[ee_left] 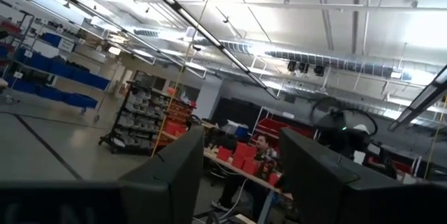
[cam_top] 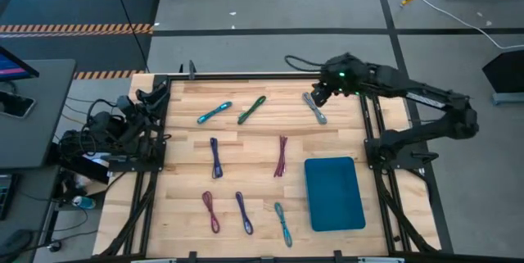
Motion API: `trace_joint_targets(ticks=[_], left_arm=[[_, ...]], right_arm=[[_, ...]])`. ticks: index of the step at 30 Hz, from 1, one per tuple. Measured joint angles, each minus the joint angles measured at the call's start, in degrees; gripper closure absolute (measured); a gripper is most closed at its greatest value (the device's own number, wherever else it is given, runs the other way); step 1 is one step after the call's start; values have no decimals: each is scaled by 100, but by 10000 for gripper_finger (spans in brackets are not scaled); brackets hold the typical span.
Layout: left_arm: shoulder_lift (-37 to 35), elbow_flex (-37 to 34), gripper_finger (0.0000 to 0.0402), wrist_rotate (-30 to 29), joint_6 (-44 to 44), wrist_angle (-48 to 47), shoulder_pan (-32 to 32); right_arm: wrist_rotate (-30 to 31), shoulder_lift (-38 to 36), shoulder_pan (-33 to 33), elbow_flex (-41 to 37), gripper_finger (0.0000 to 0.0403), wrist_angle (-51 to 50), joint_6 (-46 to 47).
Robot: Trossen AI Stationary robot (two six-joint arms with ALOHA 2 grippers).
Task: Pick and place USB-C Cables
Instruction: Put the white charger cable into the blue bin
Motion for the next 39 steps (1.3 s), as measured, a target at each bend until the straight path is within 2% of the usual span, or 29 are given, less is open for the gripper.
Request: trace_joint_targets(ticks=[9,18,25,32,39], left_arm=[[0,0,207,-4,-17,-47,0],[0,0,207,-4,-57,-72,0],[0,0,207,-4,-59,-72,0],[0,0,207,-2,-66,-70,-1],[0,0,207,0,-210,-72,-2]], right_arm=[[-29,1198,-344,-2,180,-530,250],[-299,2420,-516,-3,176,-1040,203],[-498,3223,-636,-4,176,-1073,-65],[-693,3747,-760,-7,176,-880,-256],[-901,3931,-866,-11,176,-588,-363]])
